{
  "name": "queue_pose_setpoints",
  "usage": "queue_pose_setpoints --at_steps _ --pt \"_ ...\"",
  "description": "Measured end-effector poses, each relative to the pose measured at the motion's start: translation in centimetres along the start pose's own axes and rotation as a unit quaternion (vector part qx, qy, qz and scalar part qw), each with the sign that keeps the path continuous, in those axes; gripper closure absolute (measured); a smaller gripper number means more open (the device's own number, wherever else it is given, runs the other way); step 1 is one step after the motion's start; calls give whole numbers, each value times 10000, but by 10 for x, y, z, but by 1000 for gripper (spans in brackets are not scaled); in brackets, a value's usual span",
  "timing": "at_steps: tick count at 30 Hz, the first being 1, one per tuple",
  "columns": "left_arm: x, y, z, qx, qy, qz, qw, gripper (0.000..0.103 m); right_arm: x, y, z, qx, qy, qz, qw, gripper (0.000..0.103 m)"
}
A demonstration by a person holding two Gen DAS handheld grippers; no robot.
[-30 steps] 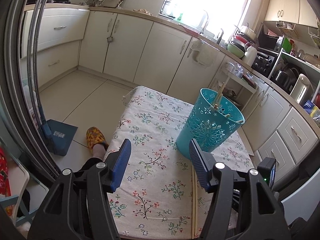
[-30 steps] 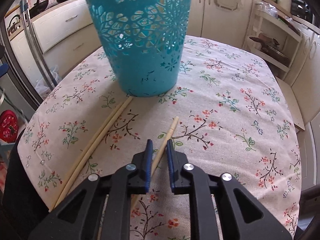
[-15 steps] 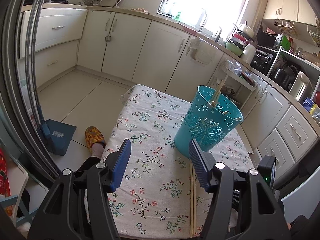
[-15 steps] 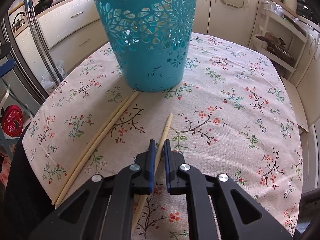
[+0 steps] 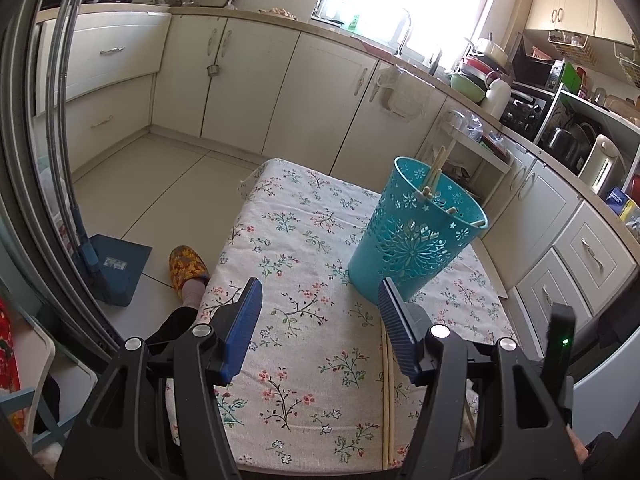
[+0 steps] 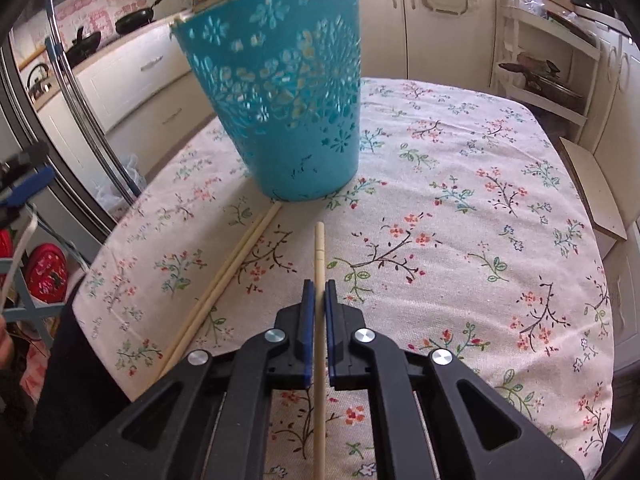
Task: Organize utensils
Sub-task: 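Lift the chopstick over the teal basket and open the right tool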
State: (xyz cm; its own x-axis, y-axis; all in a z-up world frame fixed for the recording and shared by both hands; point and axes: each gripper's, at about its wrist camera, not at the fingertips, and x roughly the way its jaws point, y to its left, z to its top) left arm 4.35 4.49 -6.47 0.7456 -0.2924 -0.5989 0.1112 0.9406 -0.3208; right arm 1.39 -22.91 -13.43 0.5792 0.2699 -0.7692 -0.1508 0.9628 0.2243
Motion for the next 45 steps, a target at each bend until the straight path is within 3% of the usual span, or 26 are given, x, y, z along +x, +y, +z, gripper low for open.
queue_pose_setpoints --at_steps 7,19,25,27,30,32,34,39,45 --pt "14 -11 -6 158 202 -9 9997 46 -21 -14 6 377 -428 331 9978 97" --pt "29 -17 -12 248 413 3 9988 46 -68 -6 35 409 -1203 822 9885 97" --pt "29 -15 -13 205 418 6 9989 46 -112 -3 80 561 -1914 1430 9694 97" --pt "30 -15 -13 191 431 10 9989 46 -128 3 109 545 -2354 1532 9582 97" --pt "30 -16 -15 198 454 0 9988 46 -141 12 151 598 -3050 1491 9387 97" --pt "28 -17 -15 212 440 -5 9988 46 -137 20 177 608 -3507 1252 9261 97" --pt "26 -16 -14 217 421 -2 9989 46 -118 29 195 617 -3739 881 9212 97" --pt "23 -9 -11 140 402 64 9991 46 -48 35 201 574 -3339 91 9408 97" --pt "20 -4 -9 46 360 87 9993 46 -8 32 177 359 -2701 -140 9621 96"
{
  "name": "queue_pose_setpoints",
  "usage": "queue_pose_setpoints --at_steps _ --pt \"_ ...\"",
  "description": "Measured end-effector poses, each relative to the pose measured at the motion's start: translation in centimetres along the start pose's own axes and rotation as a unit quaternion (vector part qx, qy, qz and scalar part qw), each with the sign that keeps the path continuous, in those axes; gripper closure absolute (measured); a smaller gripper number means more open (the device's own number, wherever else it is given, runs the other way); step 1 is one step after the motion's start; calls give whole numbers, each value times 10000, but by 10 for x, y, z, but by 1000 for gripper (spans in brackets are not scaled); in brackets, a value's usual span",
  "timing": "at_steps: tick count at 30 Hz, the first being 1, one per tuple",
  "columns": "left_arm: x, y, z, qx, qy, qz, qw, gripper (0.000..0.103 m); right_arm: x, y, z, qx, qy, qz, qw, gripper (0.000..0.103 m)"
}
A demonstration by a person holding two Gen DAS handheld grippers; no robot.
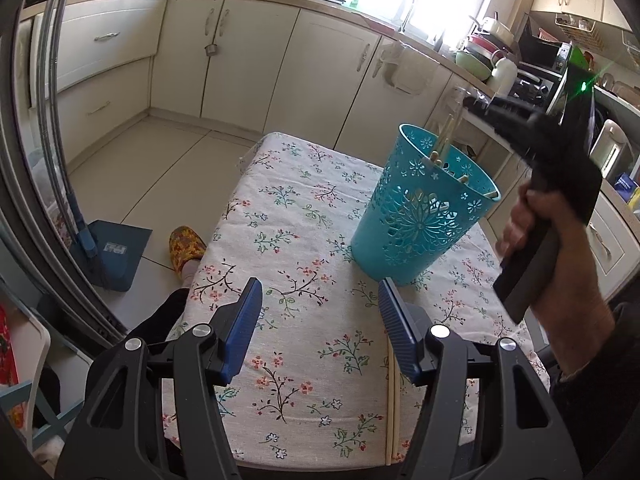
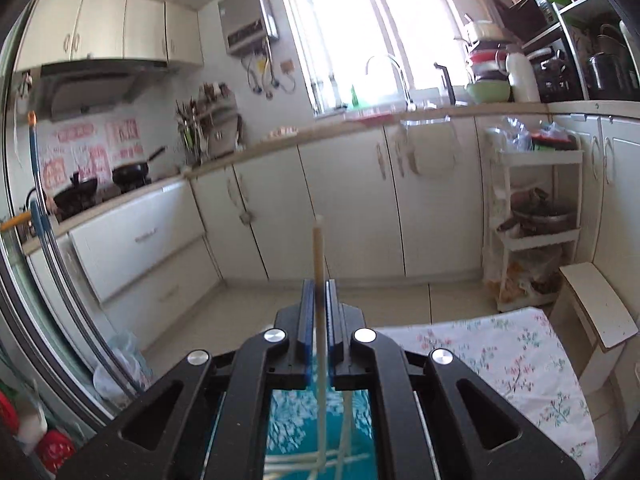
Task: Organize utensils
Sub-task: 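Lift the chopstick over the teal basket and open the right tool, then withdraw the open right tool from the basket toward the table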
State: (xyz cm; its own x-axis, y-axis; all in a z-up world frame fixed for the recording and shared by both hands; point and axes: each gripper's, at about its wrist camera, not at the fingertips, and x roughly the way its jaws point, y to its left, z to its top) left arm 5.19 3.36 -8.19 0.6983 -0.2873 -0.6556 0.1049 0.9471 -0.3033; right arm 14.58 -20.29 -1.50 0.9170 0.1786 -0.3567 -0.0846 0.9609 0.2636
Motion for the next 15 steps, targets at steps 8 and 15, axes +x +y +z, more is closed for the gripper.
queue_pose_setpoints --at_steps 8,15 --pt "-14 -1 2 10 -149 -46 9999 46 -57 -5 1 -44 -161 63 9998 82" --pt "-26 -5 2 39 -255 -105 9996 46 -100 -20 -21 110 -72 -82 9999 69"
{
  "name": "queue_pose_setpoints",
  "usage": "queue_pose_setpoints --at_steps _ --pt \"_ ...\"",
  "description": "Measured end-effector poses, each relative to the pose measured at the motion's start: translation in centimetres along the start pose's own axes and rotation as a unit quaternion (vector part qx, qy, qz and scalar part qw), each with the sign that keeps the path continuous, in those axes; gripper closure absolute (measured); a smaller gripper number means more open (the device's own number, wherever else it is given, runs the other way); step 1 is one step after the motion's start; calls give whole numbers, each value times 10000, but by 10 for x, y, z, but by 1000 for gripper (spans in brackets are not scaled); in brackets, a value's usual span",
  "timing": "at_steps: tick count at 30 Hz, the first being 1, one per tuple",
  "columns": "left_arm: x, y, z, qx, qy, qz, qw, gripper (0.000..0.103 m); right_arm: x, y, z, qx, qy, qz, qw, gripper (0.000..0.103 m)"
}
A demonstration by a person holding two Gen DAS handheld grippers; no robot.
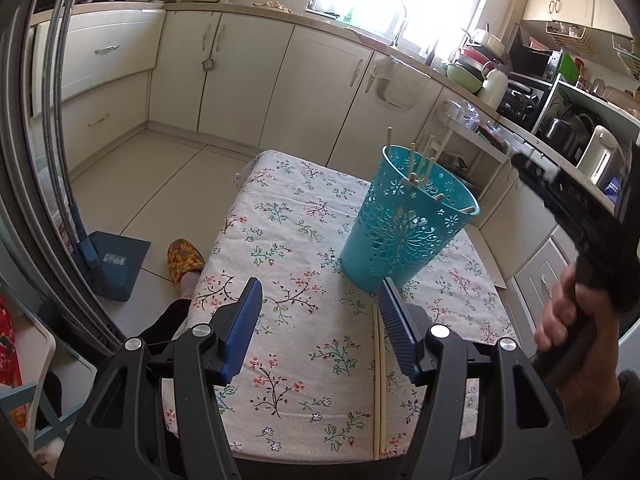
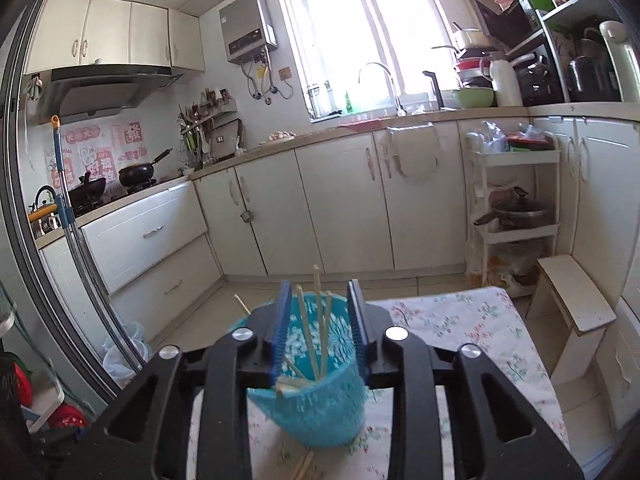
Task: Organize utensils
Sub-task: 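Withdraw the open right tool from the basket toward the table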
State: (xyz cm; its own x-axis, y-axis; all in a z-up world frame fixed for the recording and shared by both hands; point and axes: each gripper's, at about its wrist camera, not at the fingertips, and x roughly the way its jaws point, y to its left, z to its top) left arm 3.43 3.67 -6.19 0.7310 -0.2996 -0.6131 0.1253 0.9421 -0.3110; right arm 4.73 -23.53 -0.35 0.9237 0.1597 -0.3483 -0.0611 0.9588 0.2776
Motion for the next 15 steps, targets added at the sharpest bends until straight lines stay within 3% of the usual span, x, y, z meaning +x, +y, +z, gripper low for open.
queue_pose_setpoints --at_steps 9,15 --pt "-13 -1 -1 4 -102 -53 9999 45 -5 -9 -63 229 796 -131 9965 68" --pt "-20 2 -1 -36 -159 -46 9999 44 -4 5 -86 185 1126 -37 9935 68"
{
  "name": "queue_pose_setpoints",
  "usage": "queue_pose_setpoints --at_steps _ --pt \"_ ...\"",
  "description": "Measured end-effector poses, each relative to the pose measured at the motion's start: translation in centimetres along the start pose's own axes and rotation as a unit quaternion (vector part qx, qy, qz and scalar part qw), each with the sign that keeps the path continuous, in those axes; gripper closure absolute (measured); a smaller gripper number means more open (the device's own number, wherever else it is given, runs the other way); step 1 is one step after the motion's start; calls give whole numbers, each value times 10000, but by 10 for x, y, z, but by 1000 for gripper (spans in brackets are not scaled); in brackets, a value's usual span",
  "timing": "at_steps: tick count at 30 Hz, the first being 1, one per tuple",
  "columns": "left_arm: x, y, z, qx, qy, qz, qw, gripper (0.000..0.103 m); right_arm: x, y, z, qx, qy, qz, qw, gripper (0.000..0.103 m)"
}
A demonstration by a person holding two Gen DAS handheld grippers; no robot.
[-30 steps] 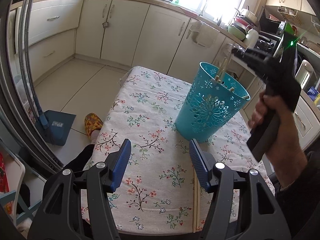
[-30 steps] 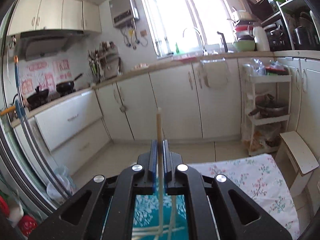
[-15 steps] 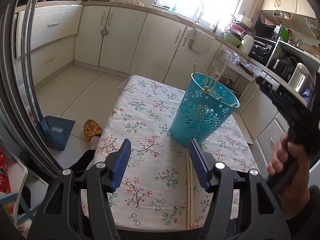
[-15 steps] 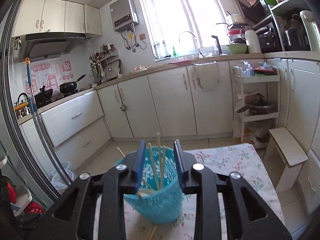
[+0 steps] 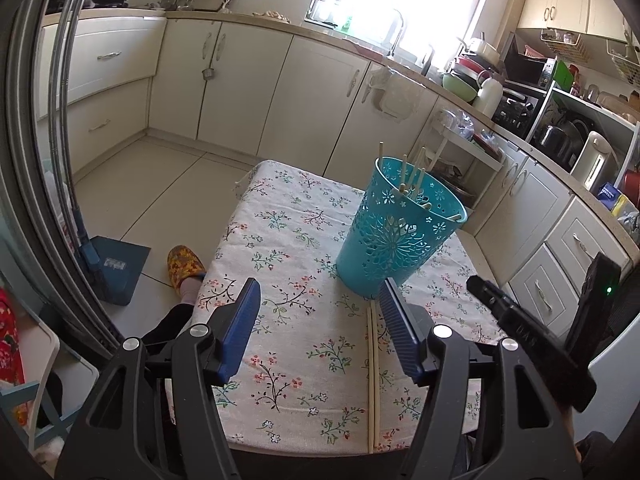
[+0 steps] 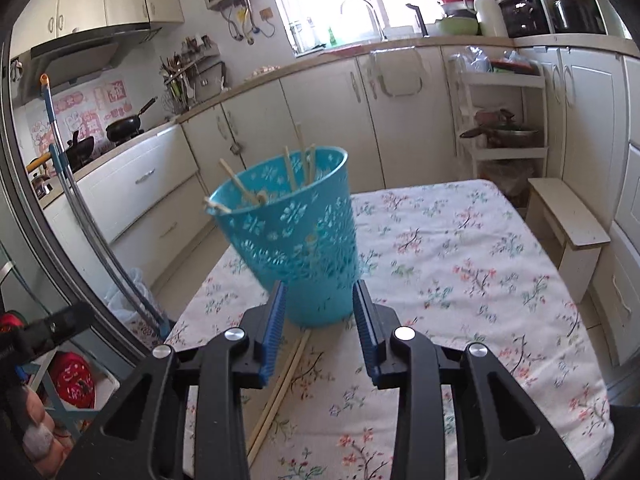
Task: Organize utensils
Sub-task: 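Withdraw the open right tool from the basket toward the table, then lower the left tool and grasp a chopstick from the table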
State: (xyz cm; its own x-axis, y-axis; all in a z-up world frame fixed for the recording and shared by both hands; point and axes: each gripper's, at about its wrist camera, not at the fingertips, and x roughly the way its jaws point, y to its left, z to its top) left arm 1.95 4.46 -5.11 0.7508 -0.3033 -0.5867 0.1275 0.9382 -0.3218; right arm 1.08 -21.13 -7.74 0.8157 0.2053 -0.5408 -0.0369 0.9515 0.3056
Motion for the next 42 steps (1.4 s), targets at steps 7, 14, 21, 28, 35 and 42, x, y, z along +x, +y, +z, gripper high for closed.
queue_pose_setpoints --at_steps 7,14,21,28,35,42 --pt "-3 5 0 -41 -18 0 10000 43 4 15 -6 -118 213 102 9997 66" --pt "-4 5 0 -44 -19 -2 10000 43 5 14 -10 -126 316 104 9994 65" --pt "-4 5 0 -37 -18 -3 10000 43 6 14 -12 -101 360 100 9992 65" --pt "-4 5 -1 -52 -19 0 10000 43 6 14 -15 -86 402 96 9991 65" --pt "-4 5 -1 -49 -23 2 10000 43 6 13 -16 -78 425 97 9990 65" --pt "-5 6 -1 -51 -25 -1 10000 42 6 14 -16 -75 421 96 9990 65"
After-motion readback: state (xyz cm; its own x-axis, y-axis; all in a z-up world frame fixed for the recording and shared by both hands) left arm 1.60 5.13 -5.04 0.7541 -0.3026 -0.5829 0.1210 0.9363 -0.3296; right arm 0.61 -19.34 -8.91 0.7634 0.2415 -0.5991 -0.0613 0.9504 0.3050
